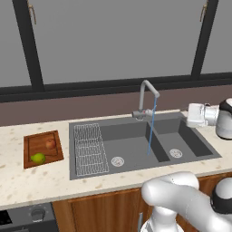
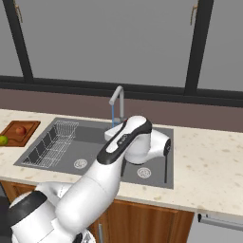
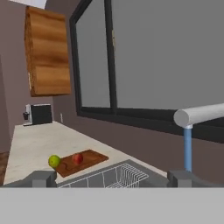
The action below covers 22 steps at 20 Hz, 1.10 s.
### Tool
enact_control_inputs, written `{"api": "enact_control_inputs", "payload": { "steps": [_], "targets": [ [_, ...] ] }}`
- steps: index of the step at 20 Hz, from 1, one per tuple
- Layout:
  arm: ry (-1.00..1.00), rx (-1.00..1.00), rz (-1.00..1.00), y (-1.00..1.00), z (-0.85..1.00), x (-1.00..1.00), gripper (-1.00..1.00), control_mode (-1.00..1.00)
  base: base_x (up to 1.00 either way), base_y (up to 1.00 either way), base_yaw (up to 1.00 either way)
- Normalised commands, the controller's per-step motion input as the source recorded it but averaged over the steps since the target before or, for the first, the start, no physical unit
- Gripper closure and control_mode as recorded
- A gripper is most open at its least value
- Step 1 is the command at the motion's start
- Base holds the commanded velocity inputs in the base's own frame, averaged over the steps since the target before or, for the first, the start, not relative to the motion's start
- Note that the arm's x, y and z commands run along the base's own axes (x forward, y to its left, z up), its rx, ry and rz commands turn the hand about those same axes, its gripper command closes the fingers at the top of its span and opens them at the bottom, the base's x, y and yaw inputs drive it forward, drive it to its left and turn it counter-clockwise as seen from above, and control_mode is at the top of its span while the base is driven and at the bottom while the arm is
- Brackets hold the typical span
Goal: Pick the apple, pear from the sink and place them on the cutting board to airdry. Then turn off the sink faucet.
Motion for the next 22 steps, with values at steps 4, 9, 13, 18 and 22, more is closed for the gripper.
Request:
{"api": "enact_control_inputs", "payload": {
  "steps": [4, 9, 13, 18, 22],
  "targets": [
    [0.02, 0.0, 0.03, 0.0, -0.22, 0.25, -1.0, -1.0, 0.0, 0.0, 0.0],
    [0.0, 0.0, 0.02, 0.0, -0.19, 0.22, -1.0, -1.0, 0.0, 0.0, 0.0],
    [0.0, 0.0, 0.02, -0.01, -0.1, 0.28, -1.0, -1.0, 0.0, 0.0, 0.0],
    [0.0, 0.0, 0.02, -0.02, -0.09, 0.34, -1.0, -1.0, 0.0, 0.0, 0.0],
    [0.0, 0.0, 0.01, -0.1, -0.14, 0.28, -1.0, -1.0, 0.0, 0.0, 0.0]
  ]
}}
